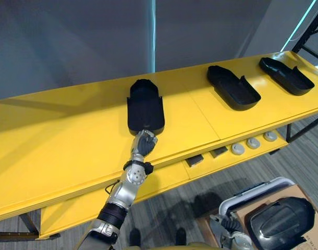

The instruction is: Walk over and take plastic housings, then place them on the shelf

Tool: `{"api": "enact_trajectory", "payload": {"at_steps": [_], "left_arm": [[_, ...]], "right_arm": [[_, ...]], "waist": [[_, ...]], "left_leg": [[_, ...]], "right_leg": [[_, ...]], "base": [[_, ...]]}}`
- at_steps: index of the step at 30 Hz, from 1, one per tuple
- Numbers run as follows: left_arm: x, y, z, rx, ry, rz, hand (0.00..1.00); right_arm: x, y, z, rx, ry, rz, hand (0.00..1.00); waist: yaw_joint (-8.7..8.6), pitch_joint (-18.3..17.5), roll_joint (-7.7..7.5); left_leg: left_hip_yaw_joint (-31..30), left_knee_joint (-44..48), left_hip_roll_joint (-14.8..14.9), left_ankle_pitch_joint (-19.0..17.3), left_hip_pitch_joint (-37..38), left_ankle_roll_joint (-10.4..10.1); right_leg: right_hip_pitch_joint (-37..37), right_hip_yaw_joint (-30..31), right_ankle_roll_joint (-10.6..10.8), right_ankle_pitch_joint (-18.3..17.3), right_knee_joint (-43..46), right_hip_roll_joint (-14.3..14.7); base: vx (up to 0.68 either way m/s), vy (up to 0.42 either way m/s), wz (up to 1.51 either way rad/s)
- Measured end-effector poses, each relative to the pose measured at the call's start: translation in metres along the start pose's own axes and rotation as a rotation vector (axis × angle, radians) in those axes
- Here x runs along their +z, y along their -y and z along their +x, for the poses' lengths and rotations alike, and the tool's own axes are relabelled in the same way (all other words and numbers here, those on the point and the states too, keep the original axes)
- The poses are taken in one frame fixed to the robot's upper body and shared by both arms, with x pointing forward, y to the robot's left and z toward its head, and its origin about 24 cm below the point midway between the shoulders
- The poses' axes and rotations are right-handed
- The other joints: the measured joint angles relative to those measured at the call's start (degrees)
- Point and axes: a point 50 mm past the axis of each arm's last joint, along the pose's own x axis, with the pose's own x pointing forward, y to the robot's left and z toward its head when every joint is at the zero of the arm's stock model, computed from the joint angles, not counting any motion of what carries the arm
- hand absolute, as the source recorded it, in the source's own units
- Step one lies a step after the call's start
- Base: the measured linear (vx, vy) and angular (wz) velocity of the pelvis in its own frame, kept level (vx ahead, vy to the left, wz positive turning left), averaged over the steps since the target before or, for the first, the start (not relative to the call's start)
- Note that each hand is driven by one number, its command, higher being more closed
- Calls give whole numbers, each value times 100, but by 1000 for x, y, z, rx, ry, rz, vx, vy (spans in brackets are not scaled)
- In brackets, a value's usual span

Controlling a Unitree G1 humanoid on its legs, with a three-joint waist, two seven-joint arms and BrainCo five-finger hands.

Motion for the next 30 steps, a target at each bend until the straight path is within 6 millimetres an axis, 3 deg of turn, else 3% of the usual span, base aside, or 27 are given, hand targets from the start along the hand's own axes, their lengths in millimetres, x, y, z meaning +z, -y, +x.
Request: {"api": "enact_trajectory", "payload": {"at_steps": [3,6,8,9,11,15,18,21,22,24,26,28,29,30], "left_arm": [[37,-16,-1,66,151,-96,100],[89,-52,-21,192,432,-203,100],[103,-80,-37,307,531,-221,100],[103,-102,-49,406,555,-203,100],[93,-126,-65,535,534,-170,100],[37,-171,-121,876,261,-139,100],[7,-175,-157,984,58,-139,100],[-37,-162,-183,935,-226,-131,100],[-65,-148,-195,862,-395,-149,100],[-87,-132,-201,787,-516,-190,100],[-122,-95,-216,635,-732,-277,100],[-137,-73,-225,558,-837,-317,100],[-147,-59,-233,506,-919,-337,0],[-155,-43,-239,452,-986,-355,0]], "right_arm": [[-6,4,-2,-11,-19,-4,0],[-13,7,-3,-20,-46,-11,0],[-17,12,-4,-41,-56,-19,0],[-19,15,-5,-48,-64,-23,0],[-24,17,-6,-54,-79,-27,0],[-34,25,-10,-90,-111,5,0],[-41,28,-16,-99,-122,11,0],[-40,30,-19,-102,-114,7,0],[-32,25,-18,-74,-77,7,0],[-26,16,-17,-31,-51,-9,0],[-20,-5,-17,54,-24,-22,0],[-19,-13,-18,73,-25,-9,0],[-18,-18,-18,90,-21,-15,0],[-16,-20,-17,93,-16,-16,0]], "waist": [[46,0,6],[122,-27,57],[194,-45,105],[210,-54,136],[219,-69,155],[489,-102,188],[541,-128,167],[574,-220,158],[587,-231,162],[589,-254,152],[585,-321,148],[598,-336,173],[625,-351,162],[657,-378,170]], "left_leg": [[-110,31,-1,18,-13,-26],[-229,32,-6,24,-3,-34],[-331,31,-4,26,1,-39],[-393,28,3,28,4,-45],[-483,8,13,24,9,-50],[-535,2,32,36,60,-65],[-626,0,15,10,69,-60],[-545,2,27,-23,81,-44],[-417,23,52,-22,83,-42],[-252,32,84,-22,94,-39],[-84,35,107,-4,166,-25],[-28,35,94,10,243,-5],[-6,33,73,-7,279,-3],[-6,31,53,-17,284,7]], "right_leg": [[32,-36,16,-23,22,-3],[28,-146,3,-140,191,-12],[30,-216,4,-256,349,-17],[31,-280,-8,-340,460,-20],[34,-360,-12,-439,575,-19],[57,-489,-30,-506,676,-18],[156,-640,2,-598,733,-74],[156,-691,34,-644,795,-116],[151,-713,75,-671,817,-126],[151,-744,77,-673,836,-134],[161,-816,74,-713,940,-192],[215,-810,81,-759,995,-224],[241,-803,127,-818,1018,-251],[243,-807,132,-862,1030,-269]], "base": [[6,-2,17],[-12,-9,18],[-24,-19,25],[-38,-24,33],[-27,-24,28],[-5,-25,15],[-15,-2,25],[-6,-2,8],[0,0,0],[-8,2,3],[18,9,17],[20,8,5],[0,0,0],[0,0,0]]}}
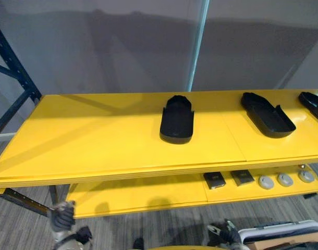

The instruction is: Walk over and take plastic housings, then place them on the shelf

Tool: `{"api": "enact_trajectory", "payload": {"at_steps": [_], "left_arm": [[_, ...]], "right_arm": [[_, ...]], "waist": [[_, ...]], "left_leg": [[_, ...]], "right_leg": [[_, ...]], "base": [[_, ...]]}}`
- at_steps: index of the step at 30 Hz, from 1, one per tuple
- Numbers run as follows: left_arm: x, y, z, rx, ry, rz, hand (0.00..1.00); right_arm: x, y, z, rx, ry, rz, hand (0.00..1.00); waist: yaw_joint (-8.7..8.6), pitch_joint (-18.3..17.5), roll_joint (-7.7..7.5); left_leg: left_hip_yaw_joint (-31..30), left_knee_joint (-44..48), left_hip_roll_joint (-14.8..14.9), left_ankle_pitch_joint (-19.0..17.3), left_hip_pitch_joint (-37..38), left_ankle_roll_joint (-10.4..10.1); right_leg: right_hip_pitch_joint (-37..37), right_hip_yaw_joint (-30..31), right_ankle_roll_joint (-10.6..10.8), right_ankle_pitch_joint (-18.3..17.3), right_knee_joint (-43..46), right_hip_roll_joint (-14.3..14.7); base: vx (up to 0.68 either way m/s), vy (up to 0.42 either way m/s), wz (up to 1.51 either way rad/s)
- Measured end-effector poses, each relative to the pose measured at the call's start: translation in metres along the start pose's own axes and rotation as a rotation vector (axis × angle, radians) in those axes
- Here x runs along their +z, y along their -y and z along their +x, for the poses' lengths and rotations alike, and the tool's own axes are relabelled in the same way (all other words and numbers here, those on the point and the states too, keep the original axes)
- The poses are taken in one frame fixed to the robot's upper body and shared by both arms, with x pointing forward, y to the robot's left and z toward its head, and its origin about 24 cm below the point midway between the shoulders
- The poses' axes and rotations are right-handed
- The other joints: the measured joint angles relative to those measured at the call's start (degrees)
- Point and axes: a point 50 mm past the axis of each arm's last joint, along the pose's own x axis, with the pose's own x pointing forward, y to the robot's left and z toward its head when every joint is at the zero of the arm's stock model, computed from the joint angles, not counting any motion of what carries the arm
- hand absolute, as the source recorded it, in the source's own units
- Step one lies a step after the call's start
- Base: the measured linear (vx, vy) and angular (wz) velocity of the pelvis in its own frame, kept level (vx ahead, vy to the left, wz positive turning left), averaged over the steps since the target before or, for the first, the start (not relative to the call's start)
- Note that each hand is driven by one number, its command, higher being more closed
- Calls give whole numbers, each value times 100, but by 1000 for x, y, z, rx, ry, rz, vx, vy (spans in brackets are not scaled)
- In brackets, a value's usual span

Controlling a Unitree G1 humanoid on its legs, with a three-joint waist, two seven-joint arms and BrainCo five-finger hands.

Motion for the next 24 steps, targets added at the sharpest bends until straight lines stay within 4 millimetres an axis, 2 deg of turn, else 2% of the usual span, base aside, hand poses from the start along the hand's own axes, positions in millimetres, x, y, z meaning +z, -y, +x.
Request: {"api": "enact_trajectory", "payload": {"at_steps": [2,4,7,12,14,19,22,24], "left_arm": [[-18,13,0,-45,-88,28,0],[-28,21,-1,-76,-137,47,0],[-33,31,1,-111,-169,69,0],[-28,46,9,-179,-152,143,0],[-27,47,11,-187,-149,158,0],[-18,51,16,-207,-109,193,0],[-9,57,19,-218,-79,190,0],[-7,61,19,-232,-69,195,0]], "right_arm": [[4,-1,2,-1,10,3,0],[3,0,2,-9,7,8,0],[0,5,2,-34,-10,24,0],[-12,13,2,-79,-68,40,0],[-7,12,4,-79,-54,42,0],[8,10,10,-73,-12,39,0],[24,9,13,-85,46,43,0],[30,10,13,-89,75,44,0]], "waist": [[2,1,17],[1,3,20],[-7,11,40],[-51,30,69],[-150,54,75],[-156,230,166],[-147,403,130],[-138,436,112]], "left_leg": [[9,-7,-18,-2,4,2],[57,-25,-20,-13,-2,14],[153,-30,-16,-38,4,8],[219,-1,-23,-31,16,3],[230,1,-30,-39,17,-6],[415,45,-2,-134,85,-36],[441,875,55,-602,-255,-49],[420,1085,63,-737,-329,-45]], "right_leg": [[-38,10,-10,-18,0,-16],[-69,77,-9,-19,0,-18],[-109,205,-3,-17,-10,-12],[-109,329,-1,18,-29,3],[-108,337,-3,20,-40,4],[-112,527,-12,25,-64,62],[-224,705,-25,26,2,86],[-287,817,-25,26,47,96]], "base": [[17,6,-1],[42,9,-13],[40,0,-19],[86,-3,-9],[63,0,-7],[32,2,-20],[-6,-4,-27],[9,-2,-28]]}}
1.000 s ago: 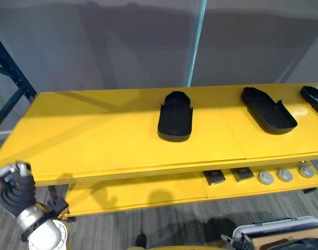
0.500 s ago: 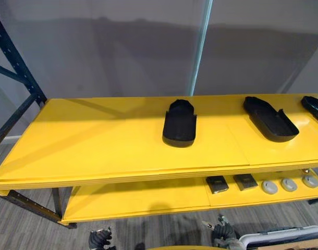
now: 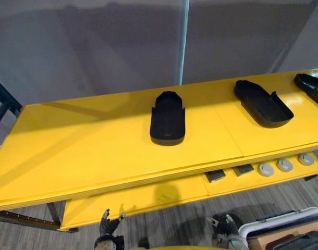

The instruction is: Walk over and take plastic housings, then place them on the shelf

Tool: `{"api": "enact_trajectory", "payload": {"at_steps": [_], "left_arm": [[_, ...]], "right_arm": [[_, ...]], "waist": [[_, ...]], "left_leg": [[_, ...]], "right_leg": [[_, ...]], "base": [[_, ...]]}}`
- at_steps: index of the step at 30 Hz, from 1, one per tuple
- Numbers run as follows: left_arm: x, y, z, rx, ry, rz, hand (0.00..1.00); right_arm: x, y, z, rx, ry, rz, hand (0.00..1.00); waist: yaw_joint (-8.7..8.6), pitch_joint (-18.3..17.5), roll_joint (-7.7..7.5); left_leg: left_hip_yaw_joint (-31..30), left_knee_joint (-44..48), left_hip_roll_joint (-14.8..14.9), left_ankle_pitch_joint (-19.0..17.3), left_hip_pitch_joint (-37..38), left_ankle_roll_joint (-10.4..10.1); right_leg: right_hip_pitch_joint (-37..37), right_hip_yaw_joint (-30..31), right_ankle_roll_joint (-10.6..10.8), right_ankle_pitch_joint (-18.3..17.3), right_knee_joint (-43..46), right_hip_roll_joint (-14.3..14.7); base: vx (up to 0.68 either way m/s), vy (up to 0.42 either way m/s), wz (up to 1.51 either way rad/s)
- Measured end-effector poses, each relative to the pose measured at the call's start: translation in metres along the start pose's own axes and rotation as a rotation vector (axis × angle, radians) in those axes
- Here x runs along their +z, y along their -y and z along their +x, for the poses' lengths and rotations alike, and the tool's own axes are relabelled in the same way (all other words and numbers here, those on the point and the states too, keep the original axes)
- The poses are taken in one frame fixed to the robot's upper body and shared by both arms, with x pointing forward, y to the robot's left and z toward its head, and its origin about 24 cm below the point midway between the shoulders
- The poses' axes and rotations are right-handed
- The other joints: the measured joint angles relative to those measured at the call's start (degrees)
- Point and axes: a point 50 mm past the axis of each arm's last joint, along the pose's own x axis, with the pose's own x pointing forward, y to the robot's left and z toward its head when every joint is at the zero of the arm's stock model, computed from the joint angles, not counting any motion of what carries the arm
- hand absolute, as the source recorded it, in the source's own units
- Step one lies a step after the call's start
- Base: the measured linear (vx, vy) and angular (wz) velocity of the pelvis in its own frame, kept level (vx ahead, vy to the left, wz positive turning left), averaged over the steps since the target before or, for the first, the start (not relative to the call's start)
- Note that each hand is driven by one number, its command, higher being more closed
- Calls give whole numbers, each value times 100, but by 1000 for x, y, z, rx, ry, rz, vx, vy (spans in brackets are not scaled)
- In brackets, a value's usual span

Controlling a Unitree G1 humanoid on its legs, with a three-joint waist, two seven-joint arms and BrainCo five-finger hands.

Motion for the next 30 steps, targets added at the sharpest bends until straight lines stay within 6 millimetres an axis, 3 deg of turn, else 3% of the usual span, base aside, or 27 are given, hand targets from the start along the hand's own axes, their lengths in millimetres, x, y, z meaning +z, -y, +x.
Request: {"api": "enact_trajectory", "payload": {"at_steps": [6,11,13,15,19,20,21,22,24,28,29,30], "left_arm": [[18,9,4,-23,61,-6,0],[38,14,9,-34,128,-19,0],[39,18,8,-42,127,-28,0],[37,17,8,-37,121,-29,0],[23,5,7,-15,79,-2,0],[20,2,10,-12,62,13,0],[17,4,10,-15,43,15,0],[11,13,7,-39,14,4,0],[6,16,4,-45,-5,0,0],[0,12,6,-41,-33,15,0],[1,14,7,-47,-34,16,0],[0,17,6,-55,-42,15,0]], "right_arm": [[22,-4,1,1,93,15,0],[41,-9,3,12,163,22,0],[43,-12,3,22,167,20,0],[42,-11,3,20,162,17,0],[39,-13,9,25,132,-19,0],[36,-11,13,23,102,-51,0],[36,-7,15,17,93,-75,0],[32,3,17,-3,62,-116,0],[31,9,19,-12,48,-141,0],[29,3,18,11,46,-165,0],[30,1,18,19,50,-176,0],[30,-3,18,28,53,-173,0]], "waist": [[-22,69,-90],[-31,291,-70],[-18,335,-59],[-15,308,-99],[-11,270,-118],[10,225,-185],[-11,233,-95],[-8,216,116],[2,166,276],[-1,235,230],[-3,271,225],[-2,321,155]], "left_leg": [[317,624,6,-476,-121,106],[962,1612,160,-1102,-413,313],[1487,1712,306,-1195,-527,451],[1916,1650,403,-1166,-425,492],[2738,1525,626,-1007,-293,380],[2718,1589,582,-974,-353,325],[2495,1526,552,-918,-381,290],[1943,1219,545,-829,-353,156],[1928,1092,605,-707,-288,23],[1806,1979,1070,-700,-294,17],[1491,2358,1122,-702,-405,29],[807,2445,891,-880,-513,-85]], "right_leg": [[-405,729,61,35,363,-31],[-838,1586,322,371,408,94],[-1042,1123,202,460,470,-103],[-1259,355,47,266,1199,-361],[-842,-808,10,-487,1695,-674],[-765,-1052,98,-585,1363,-722],[-733,-1086,87,-459,1191,-628],[-615,-841,33,-133,626,-301],[-623,-619,-28,22,410,-151],[-367,-87,-219,216,12,276],[-202,97,-270,313,-146,367],[-179,277,-275,350,-174,354]], "base": [[-7,60,-65],[-138,118,-106],[-250,142,-119],[-114,93,-110],[-68,-40,-104],[-76,-195,-92],[-36,-246,-90],[9,-194,-70],[78,-162,-82],[50,-149,-80],[138,-59,-72],[126,-29,-77]]}}
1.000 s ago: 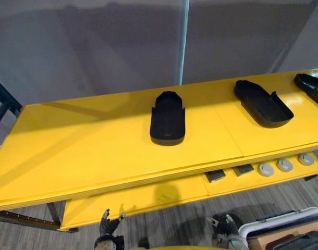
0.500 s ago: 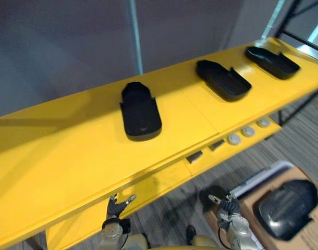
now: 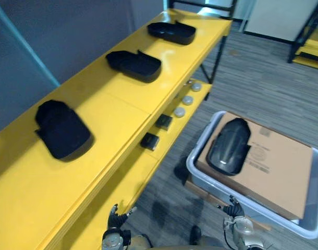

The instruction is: Walk over and take plastic housings, then place them on the shelf

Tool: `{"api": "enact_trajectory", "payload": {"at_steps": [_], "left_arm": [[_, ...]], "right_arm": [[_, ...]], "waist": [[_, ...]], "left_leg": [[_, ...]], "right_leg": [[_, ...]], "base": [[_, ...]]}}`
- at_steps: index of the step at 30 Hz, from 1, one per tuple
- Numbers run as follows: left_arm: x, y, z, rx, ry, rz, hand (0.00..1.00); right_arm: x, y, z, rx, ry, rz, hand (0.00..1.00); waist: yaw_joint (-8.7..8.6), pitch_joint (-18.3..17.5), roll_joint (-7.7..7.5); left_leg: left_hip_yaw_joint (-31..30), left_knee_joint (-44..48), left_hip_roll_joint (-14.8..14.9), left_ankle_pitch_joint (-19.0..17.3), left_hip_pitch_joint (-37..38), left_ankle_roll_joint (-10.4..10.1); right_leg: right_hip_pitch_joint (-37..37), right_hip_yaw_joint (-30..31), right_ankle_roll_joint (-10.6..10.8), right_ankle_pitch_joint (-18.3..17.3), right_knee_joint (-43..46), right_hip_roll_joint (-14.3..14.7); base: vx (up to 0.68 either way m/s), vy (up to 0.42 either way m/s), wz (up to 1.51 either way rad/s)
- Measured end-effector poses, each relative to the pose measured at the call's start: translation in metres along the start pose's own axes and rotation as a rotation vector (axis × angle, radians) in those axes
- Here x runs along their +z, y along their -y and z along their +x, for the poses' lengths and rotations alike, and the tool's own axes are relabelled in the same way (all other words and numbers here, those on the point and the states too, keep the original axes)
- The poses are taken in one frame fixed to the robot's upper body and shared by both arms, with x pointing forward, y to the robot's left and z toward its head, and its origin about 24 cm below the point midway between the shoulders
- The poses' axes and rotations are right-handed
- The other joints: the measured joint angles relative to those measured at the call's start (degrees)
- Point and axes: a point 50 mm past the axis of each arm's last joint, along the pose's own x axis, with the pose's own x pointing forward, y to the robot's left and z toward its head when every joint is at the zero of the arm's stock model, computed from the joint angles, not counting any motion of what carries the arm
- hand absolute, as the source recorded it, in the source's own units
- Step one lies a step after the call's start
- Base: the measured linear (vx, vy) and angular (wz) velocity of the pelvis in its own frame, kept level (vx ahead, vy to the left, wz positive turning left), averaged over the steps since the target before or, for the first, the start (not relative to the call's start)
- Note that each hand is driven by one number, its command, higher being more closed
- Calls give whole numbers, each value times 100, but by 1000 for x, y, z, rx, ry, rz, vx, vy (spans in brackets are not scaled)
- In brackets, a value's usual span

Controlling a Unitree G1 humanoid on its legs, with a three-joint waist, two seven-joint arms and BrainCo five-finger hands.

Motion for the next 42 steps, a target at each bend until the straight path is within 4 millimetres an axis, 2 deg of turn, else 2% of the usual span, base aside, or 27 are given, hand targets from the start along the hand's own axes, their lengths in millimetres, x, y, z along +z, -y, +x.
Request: {"api": "enact_trajectory", "payload": {"at_steps": [1,3,4,5,6,8,12,14,17,26,28,30,31,33,35,36,37,39,40,42], "left_arm": [[0,1,0,-4,1,1,0],[3,5,0,-21,11,11,0],[3,6,0,-23,11,9,0],[2,7,-1,-25,8,6,0],[2,4,0,-20,5,8,0],[6,-1,3,-10,16,10,0],[6,-8,5,6,16,20,0],[-1,-11,5,9,-15,34,0],[1,-11,6,8,-11,35,0],[-11,-11,4,5,-61,44,0],[-11,-11,4,6,-63,43,0],[-14,-12,3,6,-68,44,0],[-15,-12,2,7,-72,45,0],[-22,-14,-1,8,-88,48,0],[-28,-16,-4,-3,-103,48,0],[-28,-17,-4,-2,-102,51,0],[-29,-18,-4,-1,-103,55,0],[-29,-18,-4,-2,-103,54,0],[-30,-18,-5,-4,-102,54,0],[-30,-18,-5,-6,-100,54,0]], "right_arm": [[1,0,1,-3,3,2,0],[4,3,2,-20,6,24,0],[3,3,2,-25,2,29,0],[1,5,2,-39,-6,33,0],[-3,6,1,-54,-27,38,0],[-14,1,-3,-46,-58,47,0],[-27,1,-8,-42,-94,74,0],[-28,3,-9,-54,-102,100,0],[-32,10,-10,-83,-115,138,0],[-41,33,-14,-200,-139,267,0],[-34,47,-15,-269,-93,317,0],[-15,75,-15,-382,0,398,0],[-9,83,-15,-412,26,408,0],[13,104,-18,-492,129,431,0],[50,122,-26,-553,294,414,0],[59,125,-28,-565,336,412,0],[82,129,-33,-580,438,410,0],[106,129,-38,-586,534,384,0],[132,122,-44,-566,638,347,0],[147,114,-48,-540,700,314,0]], "waist": [[1,10,-2],[3,64,-3],[3,77,11],[2,62,85],[17,73,121],[-11,115,27],[1,59,-120],[-16,20,-158],[-16,-33,-200],[-19,-137,-221],[-23,-139,-220],[-25,-152,-222],[-26,-169,-226],[-42,-202,-244],[-51,-265,-325],[-50,-280,-348],[-66,-300,-382],[-102,-299,-384],[-133,-302,-386],[-145,-297,-390]], "left_leg": [[-339,-62,-178,-90,-3,-18],[-1274,-663,-877,-184,-30,-94],[-1399,-913,-1015,-170,-36,-116],[-1514,-1330,-1100,-81,8,-130],[-1306,-1396,-1140,68,131,232],[-1042,-1330,-1226,-37,151,378],[-752,-1524,-1398,-46,337,523],[-645,-1706,-1463,-44,512,548],[-643,-1805,-1494,-11,564,599],[-780,-1985,-1517,-2,857,612],[-780,-1991,-1542,15,858,638],[-780,-2029,-1585,42,877,680],[-779,-2061,-1593,53,890,698],[-779,-2155,-1607,78,943,733],[-774,-2209,-1637,122,913,755],[-774,-2239,-1648,153,901,747],[-785,-2352,-1678,235,900,750],[-793,-2410,-1692,296,879,752],[-791,-2482,-1703,354,852,749],[-796,-2525,-1707,388,844,743]], "right_leg": [[-4,103,6,18,-3,-24],[-27,573,96,111,-56,-146],[-28,692,142,141,-88,-177],[-46,824,212,186,-132,-157],[-16,1030,315,250,-222,-184],[90,1150,428,336,-416,-288],[107,1311,545,424,-583,-471],[169,1278,576,449,-680,-526],[196,1219,611,479,-780,-545],[454,937,584,533,-895,-536],[454,930,583,533,-895,-561],[451,924,585,534,-895,-599],[445,920,592,539,-895,-603],[446,915,595,551,-897,-609],[350,910,596,551,-902,-626],[346,905,596,551,-904,-635],[256,883,611,568,-908,-654],[234,873,609,612,-929,-668],[158,876,609,652,-940,-674],[137,874,605,667,-940,-676]], "base": [[49,78,-88],[36,139,-95],[-7,186,-85],[-4,223,-94],[11,217,-87],[37,174,-51],[53,172,-40],[76,60,-27],[96,17,-7],[41,-10,0],[-17,-1,0],[-55,-6,-3],[-75,-15,-4],[-73,-19,-7],[-98,-31,-8],[-101,-42,-2],[-111,-44,0],[-119,-42,1],[-96,-34,-1],[-74,-33,-1]]}}
